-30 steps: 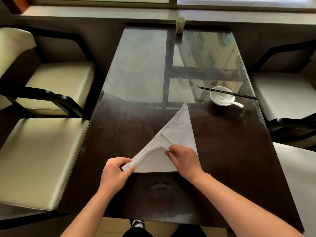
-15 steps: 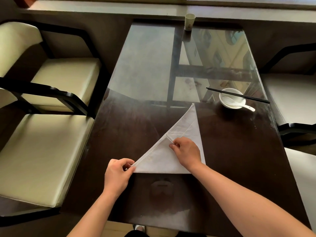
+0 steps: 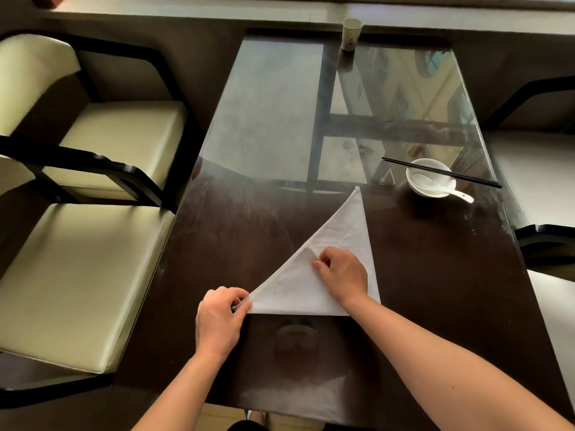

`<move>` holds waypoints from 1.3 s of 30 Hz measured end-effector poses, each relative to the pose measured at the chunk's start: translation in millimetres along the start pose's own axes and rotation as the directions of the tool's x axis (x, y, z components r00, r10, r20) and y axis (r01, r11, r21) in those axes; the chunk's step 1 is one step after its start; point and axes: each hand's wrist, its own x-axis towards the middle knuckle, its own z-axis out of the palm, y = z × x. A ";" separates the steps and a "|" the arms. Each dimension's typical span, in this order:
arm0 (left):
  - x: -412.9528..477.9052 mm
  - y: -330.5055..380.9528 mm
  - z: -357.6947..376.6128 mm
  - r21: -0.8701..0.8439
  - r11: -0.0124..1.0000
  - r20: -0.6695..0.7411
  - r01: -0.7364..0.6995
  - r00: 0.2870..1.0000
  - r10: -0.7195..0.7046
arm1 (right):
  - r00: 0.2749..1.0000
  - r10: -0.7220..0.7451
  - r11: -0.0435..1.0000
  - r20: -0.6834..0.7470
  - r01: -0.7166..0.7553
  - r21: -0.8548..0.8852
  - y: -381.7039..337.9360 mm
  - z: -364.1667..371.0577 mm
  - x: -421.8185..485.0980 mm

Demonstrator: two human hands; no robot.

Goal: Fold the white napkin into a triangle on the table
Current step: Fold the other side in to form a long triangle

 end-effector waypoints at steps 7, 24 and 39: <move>-1.1 0.1 1.5 0.095 0.995 -0.049 0.000 0.999 0.005 | 1.000 -0.009 1.000 -0.008 0.008 -0.021 -0.4 -0.3 1.8; -41.5 -17.0 15.0 0.394 0.770 0.231 -0.502 0.865 0.445 | 0.984 -0.166 0.985 -0.065 0.162 -0.062 10.4 5.8 1.1; -42.5 -0.3 26.5 0.473 0.772 0.368 -0.424 0.891 0.264 | 0.848 -0.506 0.811 0.156 0.529 -0.250 37.2 8.6 -105.7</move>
